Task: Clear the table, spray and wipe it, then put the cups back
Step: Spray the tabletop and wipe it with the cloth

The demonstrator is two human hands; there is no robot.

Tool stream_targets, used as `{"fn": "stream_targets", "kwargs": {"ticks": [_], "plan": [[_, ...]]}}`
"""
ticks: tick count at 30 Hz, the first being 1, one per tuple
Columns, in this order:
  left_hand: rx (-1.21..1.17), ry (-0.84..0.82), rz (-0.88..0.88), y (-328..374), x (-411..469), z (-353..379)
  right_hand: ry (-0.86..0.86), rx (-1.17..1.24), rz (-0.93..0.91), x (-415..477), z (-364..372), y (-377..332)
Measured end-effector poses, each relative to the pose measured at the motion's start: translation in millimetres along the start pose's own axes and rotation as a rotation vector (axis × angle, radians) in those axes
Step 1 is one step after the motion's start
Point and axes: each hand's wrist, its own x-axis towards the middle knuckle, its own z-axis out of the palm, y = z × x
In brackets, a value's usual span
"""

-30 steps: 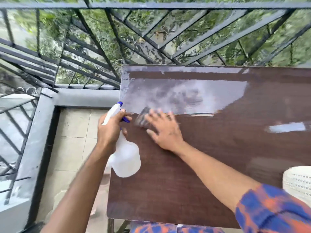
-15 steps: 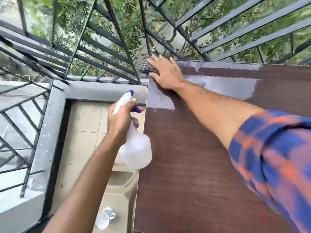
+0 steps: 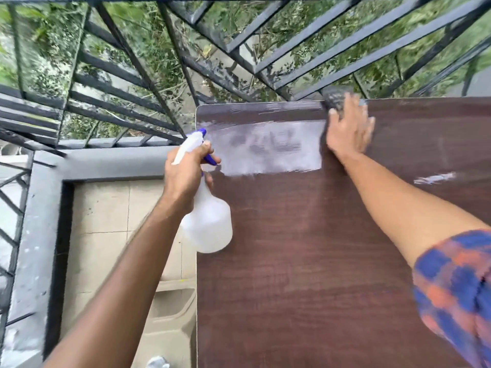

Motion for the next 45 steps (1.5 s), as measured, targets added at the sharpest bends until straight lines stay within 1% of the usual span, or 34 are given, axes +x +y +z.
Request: {"fn": "stream_targets", "kwargs": {"ticks": [2, 3, 5, 6, 7, 10, 11, 12, 13, 15, 19, 21, 22, 25, 28, 30, 31, 33, 35, 37, 38, 39, 40, 41, 43, 45], "plan": [[0.018, -0.018, 0.007, 0.8, -0.1, 12.0, 0.033, 0.033, 0.199, 17.3, -18.6, 40.3], [0.026, -0.024, 0.011, 0.4, -0.4, 19.2, 0.034, 0.047, 0.252, 22.3, -23.5, 49.3], [0.03, -0.039, 0.017, -0.3, -0.3, 31.1, 0.023, 0.058, 0.263, 17.2, -20.0, 40.4], [0.036, -0.053, 0.014, -1.2, -0.6, 40.0, 0.012, 0.054, 0.204, 8.9, -15.5, 29.6], [0.047, -0.068, 0.013, -2.7, -0.6, 50.0, -0.016, 0.045, 0.077, -2.2, -10.4, 16.7], [0.106, -0.103, 0.006, -4.4, -3.8, 83.3, -0.193, -0.015, -0.492, -44.7, 3.8, -16.3], [0.109, -0.114, 0.009, -5.6, -5.4, 96.1, -0.253, -0.041, -0.609, -51.5, 4.7, -17.8], [0.104, -0.123, 0.012, -5.9, -8.1, 110.1, -0.285, -0.045, -0.664, -48.4, 2.8, -11.4], [0.089, -0.133, 0.01, -5.7, -11.0, 124.1, -0.284, -0.033, -0.673, -38.4, -3.2, -1.8], [0.065, -0.142, -0.002, -4.7, -17.6, 148.7, -0.251, -0.029, -0.577, -5.7, -17.1, 28.3], [0.084, -0.155, -0.014, -5.5, -31.4, 190.1, -0.119, -0.001, -0.12, 83.0, -59.8, 127.9], [0.084, -0.159, -0.011, -7.0, -38.1, 207.3, -0.104, 0.015, 0.051, 114.7, -81.9, 178.3], [0.089, -0.16, -0.004, -7.7, -41.9, 213.0, -0.115, 0.004, 0.086, 122.8, -89.2, 196.4], [0.112, -0.157, 0.007, -10.3, -51.7, 225.6, -0.126, -0.028, 0.06, 125.6, -93.6, 219.0], [0.131, -0.165, 0.006, -12.9, -64.2, 233.2, -0.048, 0.031, 0.139, 105.4, -86.6, 210.1], [0.134, -0.175, 0.002, -13.7, -72.2, 233.5, -0.025, 0.074, 0.194, 79.7, -81.0, 195.1], [0.131, -0.181, 0.007, -13.8, -75.6, 232.9, -0.019, 0.076, 0.177, 62.7, -76.1, 187.0], [0.114, -0.174, 0.016, -12.8, -83.1, 229.9, -0.035, 0.07, 0.069, 20.6, -65.1, 170.7], [0.116, -0.17, 0.009, -13.9, -90.1, 226.0, -0.083, 0.086, -0.117, -30.0, -58.0, 163.2], [0.118, -0.175, 0.008, -16.1, -97.6, 221.4, -0.126, 0.037, -0.374, -85.7, -56.2, 172.2], [0.115, -0.172, 0.005, -17.0, -100.9, 218.1, -0.126, 0.006, -0.466, -106.4, -57.5, 184.8], [0.113, -0.17, 0.0, -18.1, -103.9, 214.4, -0.114, -0.007, -0.49, -119.3, -60.3, 201.3], [0.109, -0.173, -0.002, -18.0, -108.0, 210.9, -0.09, 0.002, -0.437, -123.9, -65.4, 218.9], [0.11, -0.18, 0.001, -18.1, -111.2, 207.3, -0.06, 0.01, -0.331, -118.9, -70.7, 235.0], [0.123, -0.19, 0.009, -19.5, -118.0, 196.5, -0.01, 0.001, -0.054, -90.6, -80.3, 257.9], [0.131, -0.185, 0.014, -21.1, -123.0, 184.9, 0.007, 0.012, 0.198, -51.5, -91.2, 263.0]]}}
